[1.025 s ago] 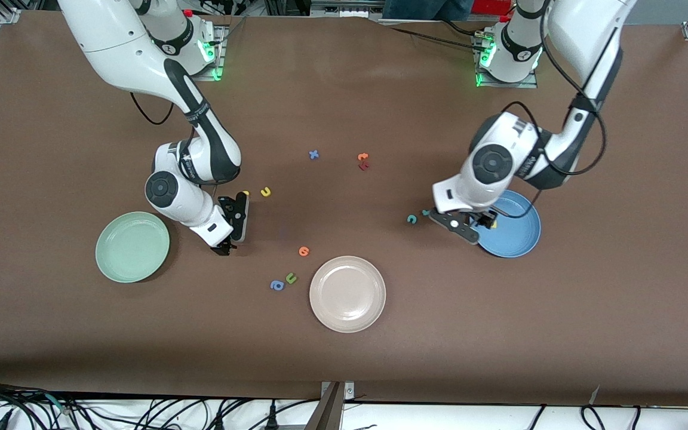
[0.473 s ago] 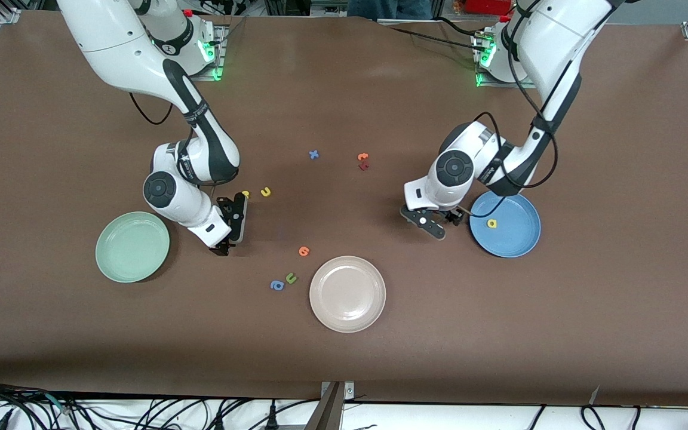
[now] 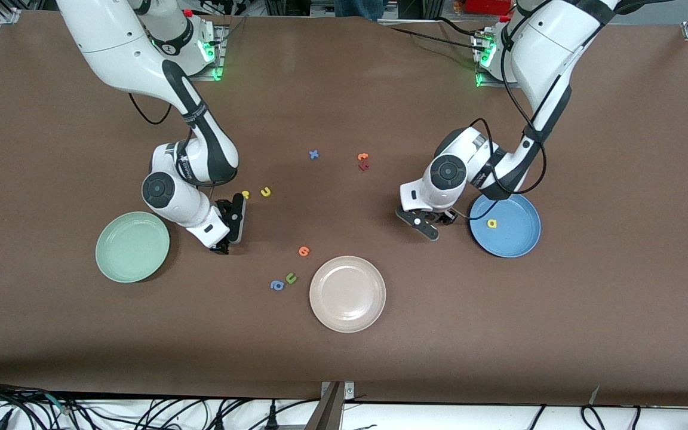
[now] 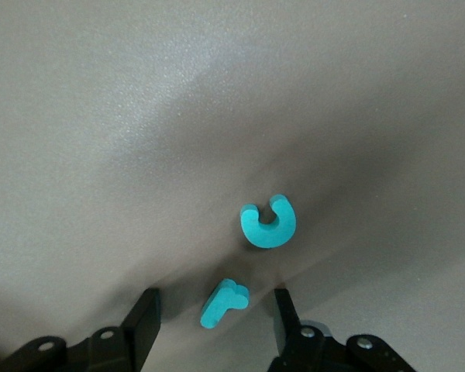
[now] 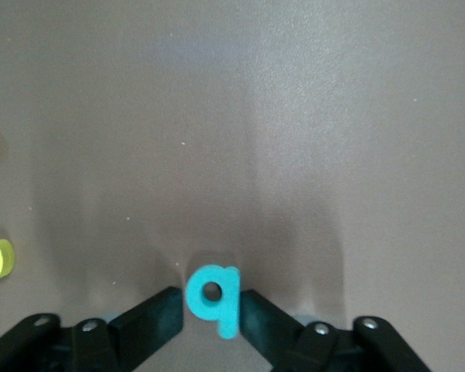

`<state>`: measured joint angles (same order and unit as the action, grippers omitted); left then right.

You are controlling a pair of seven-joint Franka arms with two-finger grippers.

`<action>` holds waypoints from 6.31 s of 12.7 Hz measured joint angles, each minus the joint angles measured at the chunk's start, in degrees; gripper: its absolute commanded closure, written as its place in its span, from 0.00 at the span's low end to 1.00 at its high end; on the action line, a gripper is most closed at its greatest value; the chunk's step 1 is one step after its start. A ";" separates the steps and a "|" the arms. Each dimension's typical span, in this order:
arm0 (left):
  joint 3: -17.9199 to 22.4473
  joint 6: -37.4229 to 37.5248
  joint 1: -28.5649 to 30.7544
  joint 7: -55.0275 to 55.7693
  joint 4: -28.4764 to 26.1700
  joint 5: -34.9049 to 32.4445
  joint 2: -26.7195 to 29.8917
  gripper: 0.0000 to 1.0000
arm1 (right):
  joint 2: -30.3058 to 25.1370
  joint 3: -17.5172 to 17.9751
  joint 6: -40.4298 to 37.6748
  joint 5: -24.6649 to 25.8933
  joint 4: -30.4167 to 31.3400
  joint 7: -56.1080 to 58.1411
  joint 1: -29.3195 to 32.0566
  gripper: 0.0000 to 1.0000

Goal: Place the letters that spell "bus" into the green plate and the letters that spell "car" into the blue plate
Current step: 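Grasp the cyan r with the left gripper while the right gripper grasps q, then drop the r on the blue plate while the right gripper drops q on green, then grasp the cyan c with the left gripper while the right gripper reaches yellow 2, then place the c on the blue plate while the right gripper grasps the 2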

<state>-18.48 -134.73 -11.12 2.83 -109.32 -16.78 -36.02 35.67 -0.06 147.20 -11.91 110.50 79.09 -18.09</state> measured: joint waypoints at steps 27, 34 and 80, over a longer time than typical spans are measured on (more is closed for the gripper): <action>-1.20 12.88 14.68 -15.42 5.63 1.88 7.78 0.00 | -6.25 -22.71 -9.47 -1.12 2.30 -12.26 1.20 1.00; -2.51 10.61 2.75 3.88 7.05 9.23 6.78 0.00 | -3.35 -22.59 -4.55 -1.18 2.95 -20.91 0.82 0.27; -3.14 25.92 18.57 -5.50 10.55 4.55 6.62 0.00 | -10.64 3.54 -4.24 11.36 15.01 -101.90 -3.74 0.60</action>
<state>-21.62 -108.81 7.45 -2.67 -98.77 -12.24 -29.40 25.02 3.48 142.96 -0.55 125.50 -22.81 -21.83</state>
